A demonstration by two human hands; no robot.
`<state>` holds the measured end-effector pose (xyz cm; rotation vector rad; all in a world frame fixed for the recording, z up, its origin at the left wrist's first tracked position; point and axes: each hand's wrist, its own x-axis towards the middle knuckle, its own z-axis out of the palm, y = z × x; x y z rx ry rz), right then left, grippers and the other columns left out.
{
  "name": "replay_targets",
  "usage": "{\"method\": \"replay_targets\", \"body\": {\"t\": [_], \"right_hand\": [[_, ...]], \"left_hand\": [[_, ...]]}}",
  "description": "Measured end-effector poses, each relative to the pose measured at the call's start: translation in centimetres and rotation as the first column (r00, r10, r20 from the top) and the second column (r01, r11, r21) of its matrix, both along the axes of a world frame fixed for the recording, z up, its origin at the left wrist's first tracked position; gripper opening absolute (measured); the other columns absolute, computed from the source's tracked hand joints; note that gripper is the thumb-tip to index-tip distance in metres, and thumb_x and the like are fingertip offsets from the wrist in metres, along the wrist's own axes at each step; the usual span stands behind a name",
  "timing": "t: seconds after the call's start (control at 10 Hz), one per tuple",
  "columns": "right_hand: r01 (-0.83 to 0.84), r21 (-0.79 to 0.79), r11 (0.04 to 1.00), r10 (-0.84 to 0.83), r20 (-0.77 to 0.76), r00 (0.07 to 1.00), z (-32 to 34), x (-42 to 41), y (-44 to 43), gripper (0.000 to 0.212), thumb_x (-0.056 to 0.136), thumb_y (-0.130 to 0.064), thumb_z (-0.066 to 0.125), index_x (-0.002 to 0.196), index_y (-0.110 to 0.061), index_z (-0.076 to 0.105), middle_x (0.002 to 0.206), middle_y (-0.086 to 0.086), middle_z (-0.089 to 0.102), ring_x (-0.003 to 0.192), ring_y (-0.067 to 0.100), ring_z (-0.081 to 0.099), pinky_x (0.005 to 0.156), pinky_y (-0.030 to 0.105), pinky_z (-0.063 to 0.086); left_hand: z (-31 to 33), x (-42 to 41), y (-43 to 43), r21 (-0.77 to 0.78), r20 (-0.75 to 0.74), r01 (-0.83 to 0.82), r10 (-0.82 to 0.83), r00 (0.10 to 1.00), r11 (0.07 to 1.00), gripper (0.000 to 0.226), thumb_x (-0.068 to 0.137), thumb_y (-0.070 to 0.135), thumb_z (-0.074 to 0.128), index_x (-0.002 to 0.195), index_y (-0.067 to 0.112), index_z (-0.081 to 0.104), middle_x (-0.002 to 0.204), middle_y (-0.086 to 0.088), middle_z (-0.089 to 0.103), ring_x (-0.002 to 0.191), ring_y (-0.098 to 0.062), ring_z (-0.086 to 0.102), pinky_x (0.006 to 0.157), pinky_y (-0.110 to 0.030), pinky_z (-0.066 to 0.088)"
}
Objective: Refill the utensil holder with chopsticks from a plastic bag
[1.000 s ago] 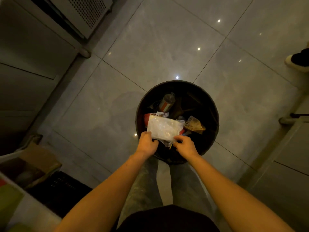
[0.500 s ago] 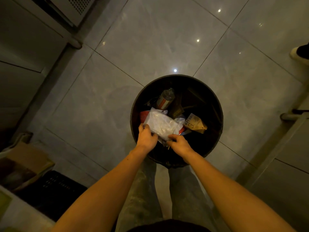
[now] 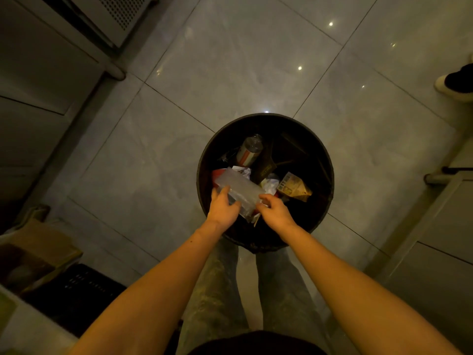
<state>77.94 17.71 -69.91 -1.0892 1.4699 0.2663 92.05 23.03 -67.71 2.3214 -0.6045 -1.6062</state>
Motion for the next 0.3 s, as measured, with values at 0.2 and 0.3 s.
{"method": "replay_targets", "body": {"t": [0.2, 0.3], "right_hand": [[-0.04, -0.251, 0.967, 0.066, 0.095, 0.993, 4.6, -0.2, -1.3, 0.04, 0.098, -0.026, 0.049, 0.135, -0.013, 0.048, 0.133, 0.01, 0.057, 0.123, 0.025, 0.054, 0.099, 0.035, 0.045], [-0.108, -0.393, 0.913, 0.144, 0.062, 0.988, 6.9, -0.1, -2.1, 0.044, 0.099, -0.033, 0.045, 0.139, -0.014, 0.044, 0.139, 0.009, 0.052, 0.127, 0.024, 0.049, 0.103, 0.036, 0.042]], "left_hand": [[3.1, 0.2, 0.2, -0.168, 0.1, 0.076, -0.059, 0.993, 0.983, 0.053, 0.098, 0.021, 0.048, 0.148, 0.013, 0.033, 0.159, -0.015, 0.016, 0.147, -0.029, 0.017, 0.113, -0.033, 0.024], [4.3, 0.3, 0.0, -0.234, 0.145, 0.055, -0.021, 0.989, 0.971, 0.049, 0.099, 0.027, 0.046, 0.145, 0.011, 0.037, 0.155, -0.013, 0.027, 0.143, -0.028, 0.027, 0.112, -0.032, 0.027]]}}
